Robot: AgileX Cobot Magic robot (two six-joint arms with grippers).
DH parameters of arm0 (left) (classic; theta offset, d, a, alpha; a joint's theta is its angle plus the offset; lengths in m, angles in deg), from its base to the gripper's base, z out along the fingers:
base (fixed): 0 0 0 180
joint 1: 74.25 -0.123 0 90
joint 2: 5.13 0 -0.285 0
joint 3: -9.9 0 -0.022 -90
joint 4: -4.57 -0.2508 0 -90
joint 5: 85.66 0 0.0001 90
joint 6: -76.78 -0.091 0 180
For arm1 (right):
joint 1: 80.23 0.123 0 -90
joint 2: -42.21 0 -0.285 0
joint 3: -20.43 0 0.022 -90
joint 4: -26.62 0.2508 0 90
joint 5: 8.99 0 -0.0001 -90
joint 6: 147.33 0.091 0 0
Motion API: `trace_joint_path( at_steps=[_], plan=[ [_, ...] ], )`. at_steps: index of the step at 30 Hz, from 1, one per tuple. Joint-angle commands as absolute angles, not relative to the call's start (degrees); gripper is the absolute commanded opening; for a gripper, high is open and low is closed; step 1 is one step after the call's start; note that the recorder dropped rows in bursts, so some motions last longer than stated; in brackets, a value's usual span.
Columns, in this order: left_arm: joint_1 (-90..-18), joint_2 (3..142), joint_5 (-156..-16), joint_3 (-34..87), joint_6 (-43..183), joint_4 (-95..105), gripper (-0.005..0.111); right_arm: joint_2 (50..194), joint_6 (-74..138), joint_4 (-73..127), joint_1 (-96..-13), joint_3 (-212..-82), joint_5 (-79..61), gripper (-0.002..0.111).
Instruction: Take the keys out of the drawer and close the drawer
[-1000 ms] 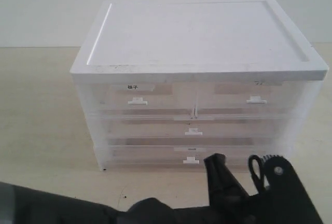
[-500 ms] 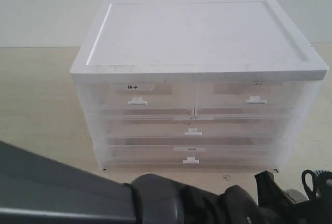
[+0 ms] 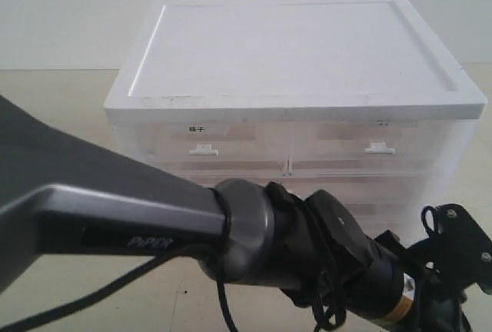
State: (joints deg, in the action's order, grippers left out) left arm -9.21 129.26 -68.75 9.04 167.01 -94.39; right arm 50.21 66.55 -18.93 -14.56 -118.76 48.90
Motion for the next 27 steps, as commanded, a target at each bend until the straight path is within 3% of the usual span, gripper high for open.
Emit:
trace_joint_path(
  at_steps=[1, 10, 19, 27],
  plan=[
    [-6.0, 130.0, -75.3, 7.7, 165.7, -93.3, 0.005, 50.0, 66.2, -18.9, -14.6, -119.1, 49.1, 0.0],
    [-6.1, 131.4, -83.1, 7.1, 167.1, -93.3, 0.005, 50.0, 66.2, -18.9, -14.6, -119.1, 49.4, 0.0],
    [-7.4, 131.0, -80.3, 9.3, 170.5, -95.1, 0.005, 50.0, 66.2, -18.9, -14.6, -119.1, 49.5, 0.0],
    [-9.1, 120.0, -82.3, 17.3, 174.9, -95.4, 0.005, 50.0, 66.2, -18.9, -14.6, -119.1, 51.0, 0.0]
  ],
)
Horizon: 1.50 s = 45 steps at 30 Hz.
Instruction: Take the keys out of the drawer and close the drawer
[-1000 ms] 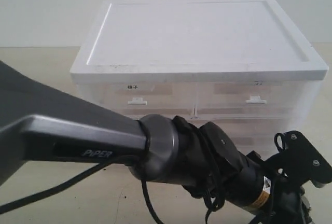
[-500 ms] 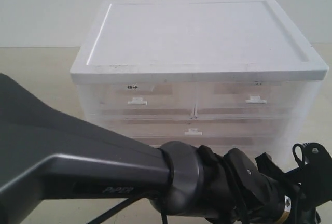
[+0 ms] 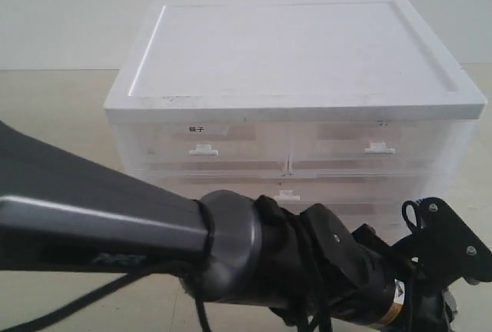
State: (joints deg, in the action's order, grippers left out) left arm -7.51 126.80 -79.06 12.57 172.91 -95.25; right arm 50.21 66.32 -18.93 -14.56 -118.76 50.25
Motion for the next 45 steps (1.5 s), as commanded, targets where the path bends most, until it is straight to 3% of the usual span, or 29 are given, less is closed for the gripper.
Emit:
trace_joint_path(
  at_steps=[1, 7, 16, 22, 28, 37, 40, 45],
  plan=[
    [-9.4, 118.2, -82.3, 18.9, 174.9, -95.4, 0.005, 50.0, 66.2, -18.9, -14.6, -119.1, 51.2, 0.0],
    [-9.6, 95.1, -82.6, 31.3, 172.6, -95.4, 0.005, 50.1, 65.3, -19.5, -14.4, -119.1, 60.9, 0.0],
    [-9.6, 48.4, -82.9, 50.9, 173.7, -95.4, 0.005, 50.1, 65.5, -18.9, -14.4, -119.1, 59.3, 0.0],
    [-9.6, 25.0, -82.3, 59.5, 180.1, -94.9, 0.005, 50.1, 65.5, -18.9, -14.4, -119.1, 59.6, 0.0],
    [-9.6, 14.9, -78.4, 60.4, 180.1, -95.0, 0.005, 50.1, 65.5, -18.9, -14.4, -119.1, 59.7, 0.0],
    [-9.6, 11.0, -80.0, 60.6, 174.1, -92.2, 0.005, 50.1, 65.5, -18.9, -14.4, -119.1, 59.7, 0.0],
    [-9.6, 11.0, -82.6, 61.4, 155.6, -77.6, 0.005, 50.1, 65.5, -18.9, -14.4, -119.1, 59.7, 0.0],
    [-9.7, 11.0, -93.9, 63.6, 108.9, -35.8, 0.005, 50.1, 65.5, -18.9, -14.4, -119.1, 59.7, 0.0]
  ],
)
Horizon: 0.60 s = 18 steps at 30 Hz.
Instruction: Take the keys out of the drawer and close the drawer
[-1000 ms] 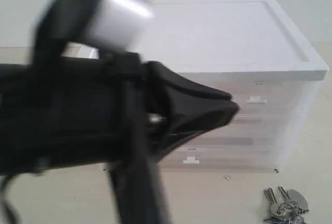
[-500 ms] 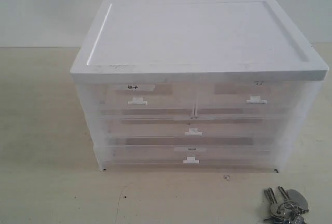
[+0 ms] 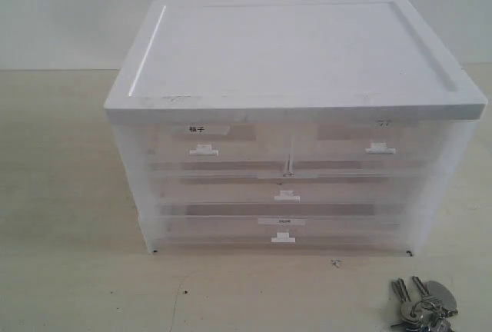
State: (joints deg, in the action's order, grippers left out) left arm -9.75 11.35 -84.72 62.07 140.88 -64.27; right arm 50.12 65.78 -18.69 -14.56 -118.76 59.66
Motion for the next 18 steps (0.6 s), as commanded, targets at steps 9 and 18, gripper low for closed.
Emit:
trace_joint_path(
  at_steps=[9, 18],
  plan=[
    [-24.8, 11.0, -88.2, 72.3, 67.5, -2.0, 0.005, 50.1, 65.5, -18.9, -14.4, -119.1, 59.7, 0.0],
    [-58.2, 9.2, -81.1, 81.4, 80.4, 0.9, 0.005, 50.1, 65.5, -18.9, -14.4, -119.1, 59.7, 0.0]
  ],
)
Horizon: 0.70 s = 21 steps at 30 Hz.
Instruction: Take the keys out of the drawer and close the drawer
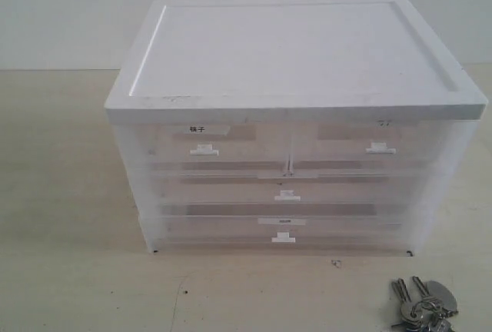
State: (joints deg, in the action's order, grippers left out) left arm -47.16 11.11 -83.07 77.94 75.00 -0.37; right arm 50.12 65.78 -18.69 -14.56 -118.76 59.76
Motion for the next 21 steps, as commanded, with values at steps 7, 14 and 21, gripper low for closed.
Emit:
trace_joint_path(
  at_steps=[7, 14, 21],
  plan=[
    [-74.9, 2.7, -82.8, 87.1, 80.2, 6.4, 0.005, 50.1, 65.5, -18.9, -14.4, -119.1, 59.7, 0.0],
    [-77.7, 2.7, -91.8, 87.1, 71.1, 6.1, 0.005, 50.1, 65.5, -18.9, -14.4, -119.1, 59.7, 0.0],
    [-77.7, 2.7, -102.5, 87.1, 65.7, 6.2, 0.005, 50.1, 65.5, -18.9, -14.4, -119.1, 59.7, 0.0]
  ],
)
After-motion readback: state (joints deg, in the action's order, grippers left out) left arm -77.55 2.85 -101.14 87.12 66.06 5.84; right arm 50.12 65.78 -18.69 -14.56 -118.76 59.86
